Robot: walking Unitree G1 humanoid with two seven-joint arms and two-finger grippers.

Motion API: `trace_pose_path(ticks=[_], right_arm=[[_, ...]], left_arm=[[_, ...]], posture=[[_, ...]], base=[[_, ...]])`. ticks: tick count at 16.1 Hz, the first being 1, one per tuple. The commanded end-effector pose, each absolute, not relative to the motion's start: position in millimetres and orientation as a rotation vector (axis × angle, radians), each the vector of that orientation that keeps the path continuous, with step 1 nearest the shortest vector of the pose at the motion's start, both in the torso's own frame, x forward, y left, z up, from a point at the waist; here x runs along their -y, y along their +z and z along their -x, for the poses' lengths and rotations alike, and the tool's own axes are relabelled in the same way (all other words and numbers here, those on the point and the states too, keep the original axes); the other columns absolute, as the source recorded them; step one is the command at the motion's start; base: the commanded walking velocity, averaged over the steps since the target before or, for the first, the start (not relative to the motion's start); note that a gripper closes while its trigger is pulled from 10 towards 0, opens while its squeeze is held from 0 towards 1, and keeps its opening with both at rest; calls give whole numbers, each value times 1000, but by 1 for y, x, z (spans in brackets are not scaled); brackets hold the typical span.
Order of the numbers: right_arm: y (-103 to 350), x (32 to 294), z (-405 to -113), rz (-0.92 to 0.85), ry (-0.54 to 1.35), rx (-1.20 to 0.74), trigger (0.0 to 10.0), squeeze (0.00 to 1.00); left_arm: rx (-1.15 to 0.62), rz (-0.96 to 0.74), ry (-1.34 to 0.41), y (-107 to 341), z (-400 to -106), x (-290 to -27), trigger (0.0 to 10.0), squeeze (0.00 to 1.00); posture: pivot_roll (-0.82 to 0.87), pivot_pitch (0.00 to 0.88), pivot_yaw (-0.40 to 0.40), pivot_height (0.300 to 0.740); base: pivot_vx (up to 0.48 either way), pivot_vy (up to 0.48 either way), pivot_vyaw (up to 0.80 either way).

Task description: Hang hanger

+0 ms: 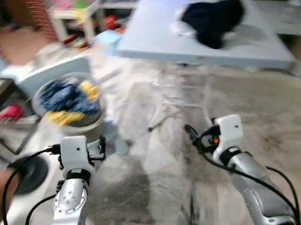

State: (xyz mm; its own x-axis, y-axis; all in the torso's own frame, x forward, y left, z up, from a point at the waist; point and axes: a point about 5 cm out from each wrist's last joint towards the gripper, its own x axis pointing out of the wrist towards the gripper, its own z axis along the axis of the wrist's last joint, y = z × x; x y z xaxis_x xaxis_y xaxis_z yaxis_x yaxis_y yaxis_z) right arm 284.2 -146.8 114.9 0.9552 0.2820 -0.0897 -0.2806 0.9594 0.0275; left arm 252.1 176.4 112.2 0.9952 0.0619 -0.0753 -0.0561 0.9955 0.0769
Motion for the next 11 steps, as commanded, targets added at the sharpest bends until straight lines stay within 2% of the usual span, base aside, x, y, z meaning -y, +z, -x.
trace_pose_path(ticks=[1, 6, 8, 11], right_arm=[[119, 142, -285, -27, 291, -69, 10000, 0], [124, 184, -281, -94, 51, -59, 10000, 0], [121, 190, -277, -79, 7, -67, 10000, 0], [125, 182, -278, -110, 31, -20, 10000, 0]], left_arm=[[-86, -71, 69, 112, -249, -181, 10000, 0], [-86, -79, 99, 110, -242, -190, 10000, 0], [-88, -87, 100, 108, -242, -190, 10000, 0], [-63, -47, 49, 112, -246, -183, 10000, 0]], posture=[[127, 88, -96, 740], [113, 84, -81, 740], [107, 84, -75, 740], [104, 84, -67, 740]], base=[[0, 0, 0], [0, 0, 0], [0, 0, 0], [0, 0, 0]])
